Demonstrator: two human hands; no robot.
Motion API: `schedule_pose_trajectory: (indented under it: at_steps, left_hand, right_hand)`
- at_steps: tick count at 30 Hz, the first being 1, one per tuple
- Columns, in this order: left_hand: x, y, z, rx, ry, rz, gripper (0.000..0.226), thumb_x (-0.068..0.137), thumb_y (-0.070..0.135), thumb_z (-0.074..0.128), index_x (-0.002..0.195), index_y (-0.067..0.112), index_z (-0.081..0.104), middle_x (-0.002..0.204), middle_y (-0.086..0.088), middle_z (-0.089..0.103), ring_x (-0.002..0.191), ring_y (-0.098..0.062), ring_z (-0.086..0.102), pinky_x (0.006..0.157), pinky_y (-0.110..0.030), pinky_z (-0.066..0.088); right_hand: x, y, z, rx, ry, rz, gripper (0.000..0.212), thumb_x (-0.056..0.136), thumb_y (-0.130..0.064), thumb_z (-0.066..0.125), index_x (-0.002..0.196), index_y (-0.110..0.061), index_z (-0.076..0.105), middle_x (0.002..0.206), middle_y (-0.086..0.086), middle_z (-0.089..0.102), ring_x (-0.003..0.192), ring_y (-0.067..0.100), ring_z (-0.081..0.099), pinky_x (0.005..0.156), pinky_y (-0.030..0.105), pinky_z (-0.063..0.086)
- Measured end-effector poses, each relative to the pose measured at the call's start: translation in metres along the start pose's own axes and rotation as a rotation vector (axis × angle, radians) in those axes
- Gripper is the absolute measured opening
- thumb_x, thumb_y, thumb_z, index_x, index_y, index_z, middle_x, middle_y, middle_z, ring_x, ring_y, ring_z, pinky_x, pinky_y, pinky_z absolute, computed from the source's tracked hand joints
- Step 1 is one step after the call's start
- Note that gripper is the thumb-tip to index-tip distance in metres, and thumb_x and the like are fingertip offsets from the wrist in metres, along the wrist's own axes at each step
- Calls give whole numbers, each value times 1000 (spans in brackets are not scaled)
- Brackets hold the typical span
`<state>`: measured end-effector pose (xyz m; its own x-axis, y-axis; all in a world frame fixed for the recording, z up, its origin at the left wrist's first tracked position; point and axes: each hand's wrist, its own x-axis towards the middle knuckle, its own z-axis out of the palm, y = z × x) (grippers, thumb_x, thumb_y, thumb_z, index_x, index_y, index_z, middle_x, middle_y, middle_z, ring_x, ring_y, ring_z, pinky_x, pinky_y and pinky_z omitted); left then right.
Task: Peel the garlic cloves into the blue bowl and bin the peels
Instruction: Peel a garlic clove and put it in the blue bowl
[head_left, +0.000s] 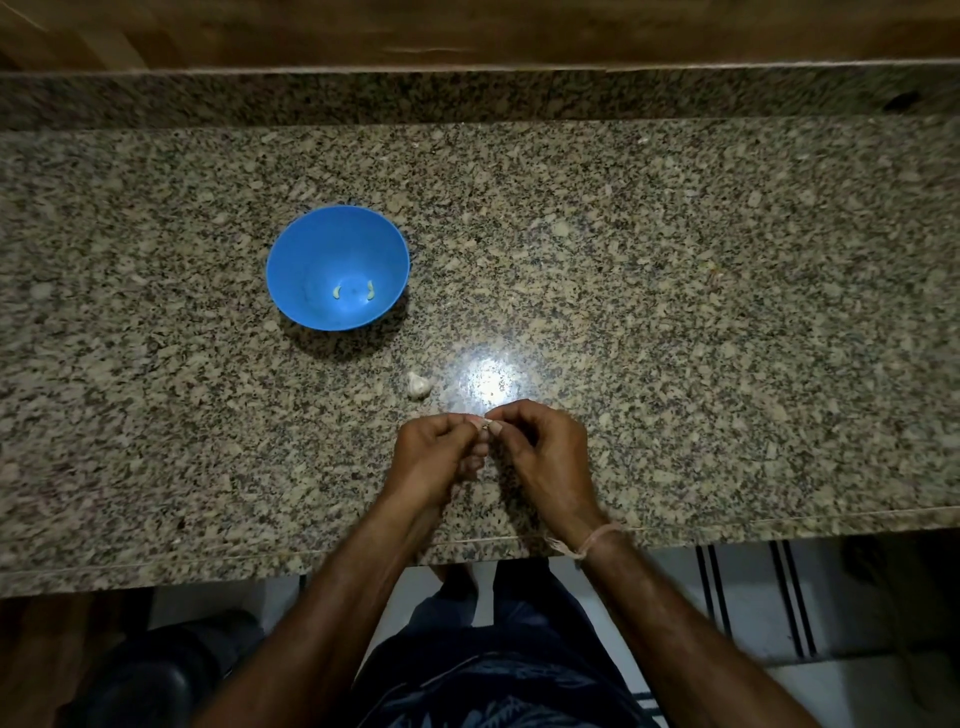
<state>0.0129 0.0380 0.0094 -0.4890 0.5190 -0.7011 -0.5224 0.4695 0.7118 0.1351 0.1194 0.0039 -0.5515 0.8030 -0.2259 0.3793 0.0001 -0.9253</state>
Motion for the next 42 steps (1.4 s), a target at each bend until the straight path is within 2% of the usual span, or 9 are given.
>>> schedule_pose_trajectory:
  at_steps: [5,7,12,20,25,29,33,38,42]
  left_hand:
    - [1,1,6,-374,-74,-211,10,98,2,64,100,-4,72,77,-10,74,66,-13,69,61,-22,60]
    - [-2,-1,7,-264,-70,-119,11,99,4,63,100,-2,72,78,-10,73,64,-11,66,58,-20,56]
    - [-1,-6,3,602,211,348,16,94,30,71,82,19,73,71,5,71,66,-6,66,59,-23,53]
    - [0,-8,11,565,131,544,19,97,14,65,112,21,75,104,12,74,96,0,67,81,-16,53]
    - [-5,-5,14,557,109,585,10,96,17,67,91,22,74,81,11,72,78,0,66,66,-10,49]
    - [-1,-11,14,731,140,600,21,103,26,57,84,21,64,73,8,62,68,-7,58,58,-29,41]
    - [-1,-14,13,830,210,575,31,106,33,49,76,24,50,68,7,51,61,-13,48,55,-31,28]
    - [-4,-14,5,718,169,640,15,99,27,62,114,29,64,105,13,66,90,-5,62,71,-27,49]
    - [-7,-14,5,754,171,663,5,99,33,65,98,32,69,93,14,66,81,-5,62,67,-34,53]
  right_hand:
    - [4,2,-3,87,23,93,9,93,-9,76,94,-16,81,87,-7,79,84,8,75,77,25,61]
    - [5,3,-4,119,32,138,8,92,-10,77,93,-16,81,85,-4,80,82,11,76,75,27,62]
    - [4,5,-8,154,58,190,4,91,-10,79,94,-13,80,81,1,79,77,16,76,66,23,61]
    - [8,6,-14,172,53,180,4,88,-15,82,91,-12,81,81,1,79,79,15,76,72,22,60]
    - [7,7,-13,113,30,141,8,91,-21,81,90,-13,79,81,-1,78,78,17,76,71,28,62]
    - [6,7,-10,37,26,83,14,97,-26,74,88,-15,77,79,0,76,76,19,74,71,39,63]
    - [7,6,-7,-40,58,57,19,99,-26,72,82,-15,73,74,-2,72,73,16,69,67,31,56]
    - [8,5,-7,7,44,111,23,99,-28,72,79,-15,73,73,1,72,72,17,69,67,30,55]
    - [5,5,-5,35,15,142,21,98,-30,71,80,-19,75,79,1,75,80,24,73,73,38,60]
